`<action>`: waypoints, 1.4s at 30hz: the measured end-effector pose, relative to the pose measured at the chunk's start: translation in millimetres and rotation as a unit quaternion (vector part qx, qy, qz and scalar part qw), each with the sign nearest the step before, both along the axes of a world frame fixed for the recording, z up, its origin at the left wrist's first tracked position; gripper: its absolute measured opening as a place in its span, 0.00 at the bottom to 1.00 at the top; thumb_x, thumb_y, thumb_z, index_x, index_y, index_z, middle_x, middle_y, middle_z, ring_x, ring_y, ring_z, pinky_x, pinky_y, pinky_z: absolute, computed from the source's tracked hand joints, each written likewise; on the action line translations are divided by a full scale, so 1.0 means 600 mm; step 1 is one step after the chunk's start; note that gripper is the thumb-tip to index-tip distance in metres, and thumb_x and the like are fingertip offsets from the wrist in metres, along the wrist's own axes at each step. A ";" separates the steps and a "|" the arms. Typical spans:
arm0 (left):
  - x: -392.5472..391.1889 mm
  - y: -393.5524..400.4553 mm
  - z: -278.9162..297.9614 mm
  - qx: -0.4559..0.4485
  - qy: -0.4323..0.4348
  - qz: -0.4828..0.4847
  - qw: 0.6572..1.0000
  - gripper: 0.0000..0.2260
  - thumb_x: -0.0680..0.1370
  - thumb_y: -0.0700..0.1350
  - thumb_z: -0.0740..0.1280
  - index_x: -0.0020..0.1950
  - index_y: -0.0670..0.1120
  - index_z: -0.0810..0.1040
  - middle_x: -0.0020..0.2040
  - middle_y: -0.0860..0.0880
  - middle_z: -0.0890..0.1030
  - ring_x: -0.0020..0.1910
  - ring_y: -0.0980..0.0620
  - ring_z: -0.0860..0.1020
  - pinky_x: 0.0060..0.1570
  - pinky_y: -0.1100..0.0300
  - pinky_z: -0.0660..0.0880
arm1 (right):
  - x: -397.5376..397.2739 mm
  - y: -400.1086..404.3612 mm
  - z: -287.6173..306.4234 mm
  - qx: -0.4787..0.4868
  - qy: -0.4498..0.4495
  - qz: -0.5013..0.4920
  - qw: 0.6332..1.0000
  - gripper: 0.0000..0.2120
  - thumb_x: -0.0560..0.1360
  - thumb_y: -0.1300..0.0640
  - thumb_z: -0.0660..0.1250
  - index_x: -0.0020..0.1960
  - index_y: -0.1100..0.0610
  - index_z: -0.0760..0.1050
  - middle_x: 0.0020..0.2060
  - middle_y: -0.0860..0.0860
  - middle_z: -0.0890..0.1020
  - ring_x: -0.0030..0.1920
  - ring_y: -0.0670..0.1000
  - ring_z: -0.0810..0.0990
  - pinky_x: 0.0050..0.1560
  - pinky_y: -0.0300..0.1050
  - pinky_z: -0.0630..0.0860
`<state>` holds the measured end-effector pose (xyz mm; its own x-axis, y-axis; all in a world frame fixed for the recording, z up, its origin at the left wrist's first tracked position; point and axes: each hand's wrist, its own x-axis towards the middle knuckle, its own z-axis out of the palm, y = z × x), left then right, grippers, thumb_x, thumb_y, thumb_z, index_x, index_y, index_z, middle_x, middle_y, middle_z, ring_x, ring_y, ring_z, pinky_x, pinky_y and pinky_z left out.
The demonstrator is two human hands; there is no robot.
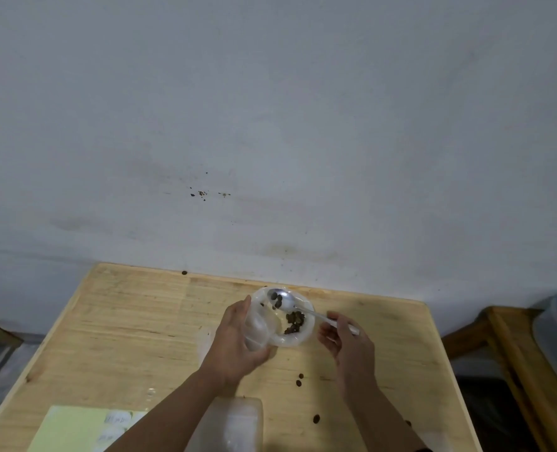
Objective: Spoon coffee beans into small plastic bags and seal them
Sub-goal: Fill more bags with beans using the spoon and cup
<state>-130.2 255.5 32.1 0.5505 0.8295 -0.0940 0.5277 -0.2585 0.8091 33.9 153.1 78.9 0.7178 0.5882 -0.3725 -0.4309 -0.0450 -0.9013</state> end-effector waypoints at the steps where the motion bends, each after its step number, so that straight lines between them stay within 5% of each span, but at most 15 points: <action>1: 0.000 0.001 0.000 0.001 -0.001 0.000 1.000 0.46 0.67 0.56 0.75 0.76 0.50 0.52 0.69 0.52 0.61 0.63 0.60 0.63 0.56 0.74 0.59 | -0.001 -0.001 0.008 0.006 -0.024 0.020 1.000 0.10 0.79 0.62 0.59 0.48 0.65 0.78 0.38 0.60 0.81 0.39 0.53 0.81 0.39 0.41 0.81; 10: 0.006 0.007 0.009 0.007 -0.019 0.007 1.000 0.47 0.66 0.54 0.75 0.77 0.49 0.51 0.68 0.52 0.61 0.61 0.61 0.63 0.51 0.83 0.57 | -0.015 -0.029 0.017 -0.063 -0.307 0.122 0.942 0.08 0.76 0.62 0.65 0.47 0.54 0.82 0.32 0.53 0.81 0.31 0.47 0.79 0.38 0.42 0.79; 13: 0.005 0.005 0.013 0.017 -0.022 0.011 1.000 0.46 0.67 0.53 0.75 0.77 0.49 0.51 0.69 0.52 0.61 0.62 0.62 0.61 0.56 0.77 0.57 | -0.014 -0.042 0.013 -0.086 -0.277 0.076 0.954 0.08 0.73 0.64 0.68 0.43 0.53 0.83 0.28 0.53 0.81 0.29 0.47 0.79 0.35 0.37 0.76; 18: -0.001 0.003 0.020 0.023 -0.035 0.015 0.999 0.46 0.66 0.53 0.76 0.77 0.49 0.52 0.70 0.51 0.61 0.63 0.61 0.61 0.60 0.68 0.60 | -0.003 -0.067 -0.006 -0.034 -0.025 -0.080 0.996 0.04 0.72 0.67 0.68 0.43 0.63 0.81 0.34 0.57 0.81 0.33 0.50 0.80 0.35 0.37 0.79; 22: -0.005 -0.003 0.029 0.020 -0.030 0.010 0.999 0.52 0.58 0.67 0.67 0.77 0.48 0.53 0.69 0.51 0.62 0.62 0.61 0.61 0.60 0.68 0.60 | -0.005 -0.085 -0.032 -0.037 0.060 -0.117 0.991 0.01 0.71 0.68 0.68 0.43 0.65 0.79 0.33 0.56 0.81 0.32 0.50 0.79 0.32 0.35 0.78; 27: -0.010 -0.009 0.032 0.045 -0.040 0.006 0.998 0.51 0.57 0.68 0.64 0.76 0.47 0.55 0.68 0.51 0.63 0.62 0.61 0.62 0.60 0.67 0.61 | -0.012 -0.095 -0.077 -0.114 0.024 -0.138 0.983 0.02 0.71 0.68 0.68 0.43 0.65 0.79 0.31 0.55 0.79 0.32 0.51 0.75 0.29 0.33 0.75; 35: -0.027 -0.012 0.026 0.062 -0.047 0.003 0.997 0.48 0.59 0.65 0.66 0.75 0.47 0.57 0.68 0.49 0.66 0.63 0.60 0.64 0.62 0.66 0.63 | -0.020 -0.096 -0.109 -0.186 0.005 -0.217 0.958 0.02 0.69 0.63 0.71 0.37 0.61 0.80 0.33 0.55 0.80 0.35 0.51 0.76 0.38 0.41 0.72; 42: -0.036 -0.015 0.029 0.054 -0.041 -0.007 0.998 0.50 0.59 0.68 0.66 0.76 0.48 0.56 0.68 0.47 0.66 0.63 0.57 0.65 0.62 0.63 0.64 | -0.027 -0.099 -0.106 -0.327 -0.145 -0.141 0.923 0.02 0.70 0.59 0.70 0.38 0.55 0.80 0.35 0.49 0.81 0.37 0.49 0.77 0.40 0.41 0.70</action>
<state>-151.7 246.7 49.6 0.5641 0.8247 0.0410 0.4575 -0.3534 0.8160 17.9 94.0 15.1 0.9334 0.0805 -0.3496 -0.2527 -0.5439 -0.8002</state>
